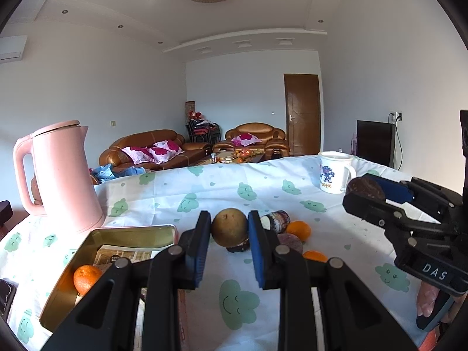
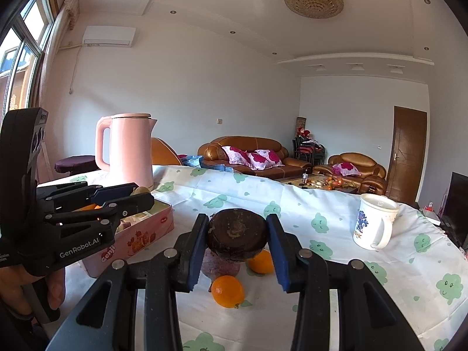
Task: Organize fruits
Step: 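Lift the yellow fruit with the left gripper while the right gripper lifts the brown fruit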
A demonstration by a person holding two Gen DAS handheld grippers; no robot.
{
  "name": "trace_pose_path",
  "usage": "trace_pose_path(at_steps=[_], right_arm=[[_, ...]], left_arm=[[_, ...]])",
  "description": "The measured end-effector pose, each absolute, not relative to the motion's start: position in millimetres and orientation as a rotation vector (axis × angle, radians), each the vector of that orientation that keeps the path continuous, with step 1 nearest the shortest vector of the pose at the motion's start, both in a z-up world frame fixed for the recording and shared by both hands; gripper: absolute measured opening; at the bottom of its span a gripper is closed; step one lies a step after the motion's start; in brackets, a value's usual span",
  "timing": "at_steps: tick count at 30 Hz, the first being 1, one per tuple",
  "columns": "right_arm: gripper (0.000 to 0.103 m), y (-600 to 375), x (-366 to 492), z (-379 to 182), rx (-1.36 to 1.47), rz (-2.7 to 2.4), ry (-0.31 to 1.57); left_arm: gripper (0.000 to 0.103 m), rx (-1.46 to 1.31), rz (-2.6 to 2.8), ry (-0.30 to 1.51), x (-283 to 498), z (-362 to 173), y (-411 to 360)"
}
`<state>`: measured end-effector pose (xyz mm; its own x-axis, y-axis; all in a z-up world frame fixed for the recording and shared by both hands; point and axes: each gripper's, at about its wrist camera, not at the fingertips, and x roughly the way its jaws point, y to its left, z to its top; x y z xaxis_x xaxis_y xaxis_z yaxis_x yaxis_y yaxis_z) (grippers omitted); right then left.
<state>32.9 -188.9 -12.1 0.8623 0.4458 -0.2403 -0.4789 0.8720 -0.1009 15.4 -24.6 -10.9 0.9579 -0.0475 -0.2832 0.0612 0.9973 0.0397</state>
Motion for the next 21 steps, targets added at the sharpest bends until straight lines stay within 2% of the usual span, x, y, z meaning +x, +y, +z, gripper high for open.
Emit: trace_pose_path(at_steps=[21], right_arm=[[0.042, -150, 42, -9, -0.197, 0.573, 0.248]], left_arm=[[0.027, 0.018, 0.007, 0.324, 16, -12, 7]])
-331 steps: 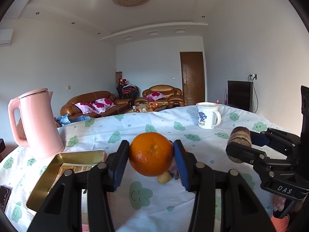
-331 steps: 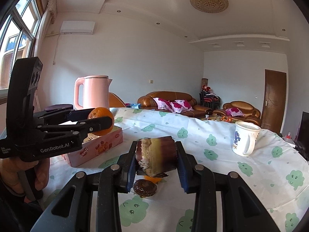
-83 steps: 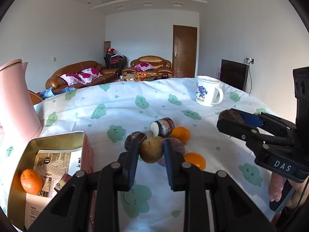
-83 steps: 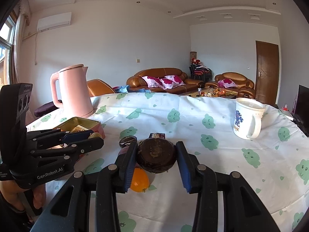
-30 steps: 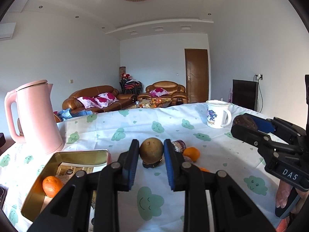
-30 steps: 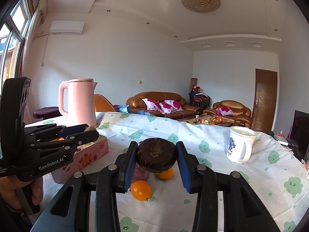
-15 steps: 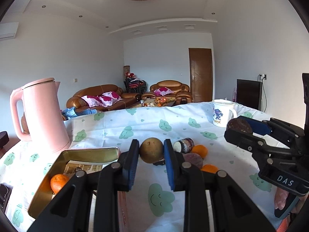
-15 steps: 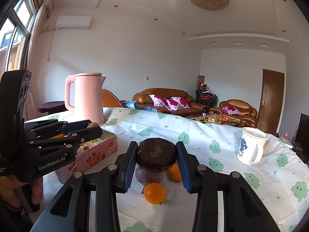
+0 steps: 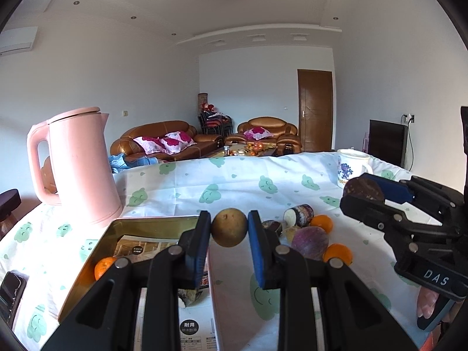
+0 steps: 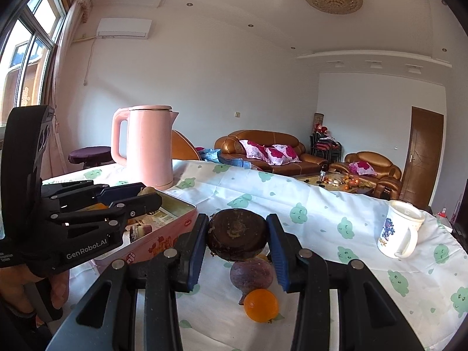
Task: Organize fruits
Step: 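Lift the yellow fruit with the left gripper while the right gripper lifts the brown fruit, then release the yellow fruit into the tin with the left gripper while the right releases the brown fruit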
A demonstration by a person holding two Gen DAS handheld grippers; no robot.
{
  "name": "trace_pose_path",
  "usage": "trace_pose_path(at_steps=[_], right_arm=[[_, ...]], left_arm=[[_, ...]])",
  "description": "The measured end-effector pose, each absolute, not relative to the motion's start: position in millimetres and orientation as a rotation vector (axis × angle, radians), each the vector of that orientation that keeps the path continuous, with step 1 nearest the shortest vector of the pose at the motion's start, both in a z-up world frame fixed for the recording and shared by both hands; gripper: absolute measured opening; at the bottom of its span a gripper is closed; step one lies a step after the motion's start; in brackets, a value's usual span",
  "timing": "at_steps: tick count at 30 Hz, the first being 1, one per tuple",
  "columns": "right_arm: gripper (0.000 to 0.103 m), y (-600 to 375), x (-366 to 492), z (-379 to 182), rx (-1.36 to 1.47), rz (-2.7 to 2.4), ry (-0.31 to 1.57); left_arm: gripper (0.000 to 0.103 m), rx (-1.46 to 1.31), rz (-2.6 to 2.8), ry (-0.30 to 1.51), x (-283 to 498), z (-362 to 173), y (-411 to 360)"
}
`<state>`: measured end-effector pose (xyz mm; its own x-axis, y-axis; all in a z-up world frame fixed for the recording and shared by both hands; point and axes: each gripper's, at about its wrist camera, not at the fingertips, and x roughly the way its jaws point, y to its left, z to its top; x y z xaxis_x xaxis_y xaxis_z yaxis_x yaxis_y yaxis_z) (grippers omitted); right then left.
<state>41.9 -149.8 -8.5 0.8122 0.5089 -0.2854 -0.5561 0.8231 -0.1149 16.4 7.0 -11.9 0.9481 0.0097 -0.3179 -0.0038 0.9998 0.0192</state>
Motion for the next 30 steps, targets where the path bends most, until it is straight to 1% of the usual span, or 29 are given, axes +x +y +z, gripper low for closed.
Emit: trace_pose_path(at_steps=[18, 30], right_arm=[[0.042, -88, 47, -3, -0.241, 0.705, 0.271], [0.042, -48, 49, -11, -0.261, 0.790, 0.305]], left_arm=[[0.027, -0.036, 0.122, 0.366, 8, -12, 65], [0.027, -0.057, 0.176, 0.436, 6, -21, 98]])
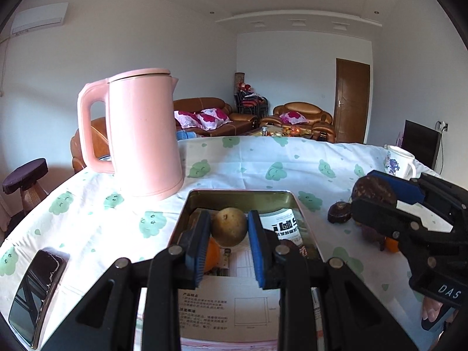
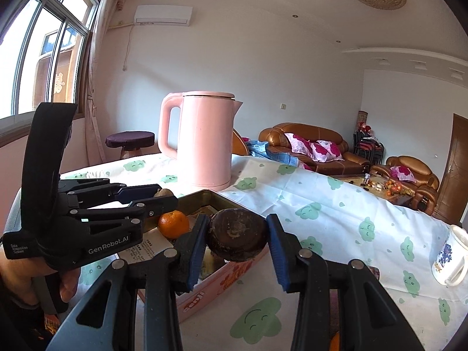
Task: Organize fruits
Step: 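Release the yellow fruit into the tin with the left gripper while the right releases the brown fruit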
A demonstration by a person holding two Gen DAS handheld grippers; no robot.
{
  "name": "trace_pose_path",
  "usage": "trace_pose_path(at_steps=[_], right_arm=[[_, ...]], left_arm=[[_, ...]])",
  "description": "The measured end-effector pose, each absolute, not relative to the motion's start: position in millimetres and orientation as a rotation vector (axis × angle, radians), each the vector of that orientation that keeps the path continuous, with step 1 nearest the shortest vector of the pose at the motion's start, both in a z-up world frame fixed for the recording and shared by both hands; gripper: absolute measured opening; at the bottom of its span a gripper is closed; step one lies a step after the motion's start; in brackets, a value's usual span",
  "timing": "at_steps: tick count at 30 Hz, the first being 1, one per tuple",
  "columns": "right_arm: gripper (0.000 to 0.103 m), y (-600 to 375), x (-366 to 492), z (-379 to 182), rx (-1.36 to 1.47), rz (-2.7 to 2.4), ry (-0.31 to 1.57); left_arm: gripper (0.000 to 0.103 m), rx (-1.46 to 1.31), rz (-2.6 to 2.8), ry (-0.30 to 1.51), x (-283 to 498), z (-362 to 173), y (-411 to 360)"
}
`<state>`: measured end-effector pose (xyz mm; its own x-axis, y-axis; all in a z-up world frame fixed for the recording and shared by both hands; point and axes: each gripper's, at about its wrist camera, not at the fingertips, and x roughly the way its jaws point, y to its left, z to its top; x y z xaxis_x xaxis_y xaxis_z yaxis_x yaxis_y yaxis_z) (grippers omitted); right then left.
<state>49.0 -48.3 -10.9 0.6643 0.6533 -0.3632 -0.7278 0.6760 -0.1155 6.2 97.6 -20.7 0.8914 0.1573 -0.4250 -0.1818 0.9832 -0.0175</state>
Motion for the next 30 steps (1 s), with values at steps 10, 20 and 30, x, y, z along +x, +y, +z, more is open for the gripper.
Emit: trace_pose_path(at_steps=[10, 20, 30], right_arm=[[0.042, -24, 45, -23, -0.300, 0.846, 0.337], [0.042, -12, 44, -32, -0.329, 0.876, 0.366], [0.042, -1, 48, -37, -0.371, 0.895, 0.418]], left_arm=[[0.027, -0.048, 0.199, 0.496, 6, -28, 110], [0.027, -0.046, 0.209, 0.528, 5, -31, 116], [0.027, -0.042, 0.182, 0.561, 6, -35, 117]])
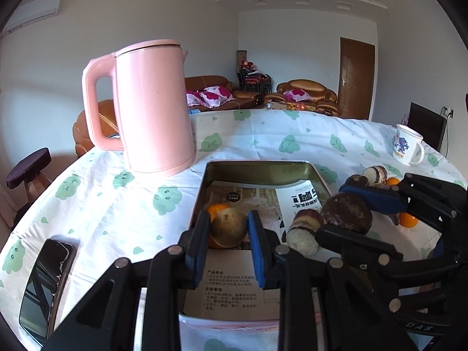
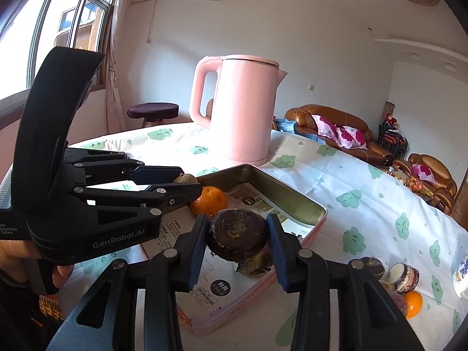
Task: Organize fruits
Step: 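Release the yellow fruit into the tin with the left gripper while the right releases the brown fruit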
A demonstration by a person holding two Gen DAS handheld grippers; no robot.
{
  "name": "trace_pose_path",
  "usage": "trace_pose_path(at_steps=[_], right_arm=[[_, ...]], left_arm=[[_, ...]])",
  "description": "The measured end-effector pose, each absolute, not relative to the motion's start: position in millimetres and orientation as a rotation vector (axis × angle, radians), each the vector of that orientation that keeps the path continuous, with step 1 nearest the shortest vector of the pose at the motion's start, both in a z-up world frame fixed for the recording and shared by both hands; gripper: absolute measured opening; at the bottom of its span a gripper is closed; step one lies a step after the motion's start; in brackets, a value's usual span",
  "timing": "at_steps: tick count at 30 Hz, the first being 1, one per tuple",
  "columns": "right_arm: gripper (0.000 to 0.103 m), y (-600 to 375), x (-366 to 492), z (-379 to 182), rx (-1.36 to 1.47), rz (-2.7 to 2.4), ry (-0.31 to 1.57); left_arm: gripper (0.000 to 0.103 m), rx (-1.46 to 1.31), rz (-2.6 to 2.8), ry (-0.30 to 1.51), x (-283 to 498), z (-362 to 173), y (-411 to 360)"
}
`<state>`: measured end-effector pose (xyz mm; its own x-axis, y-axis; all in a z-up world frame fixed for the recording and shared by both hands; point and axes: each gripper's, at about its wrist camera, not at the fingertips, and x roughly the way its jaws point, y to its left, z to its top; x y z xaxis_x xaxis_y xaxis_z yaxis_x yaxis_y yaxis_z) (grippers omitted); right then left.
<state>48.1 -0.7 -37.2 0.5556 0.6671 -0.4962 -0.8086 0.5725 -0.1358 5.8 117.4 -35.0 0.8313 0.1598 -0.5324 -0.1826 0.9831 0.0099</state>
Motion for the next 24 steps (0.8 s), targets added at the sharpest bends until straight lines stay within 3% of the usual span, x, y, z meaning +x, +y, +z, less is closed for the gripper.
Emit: trace_pose_path(at_steps=[24], right_arm=[[0.043, 22, 54, -55, -0.478, 0.932, 0.552]], left_arm=[[0.028, -0.051, 0.143, 0.643, 15, -48, 117]])
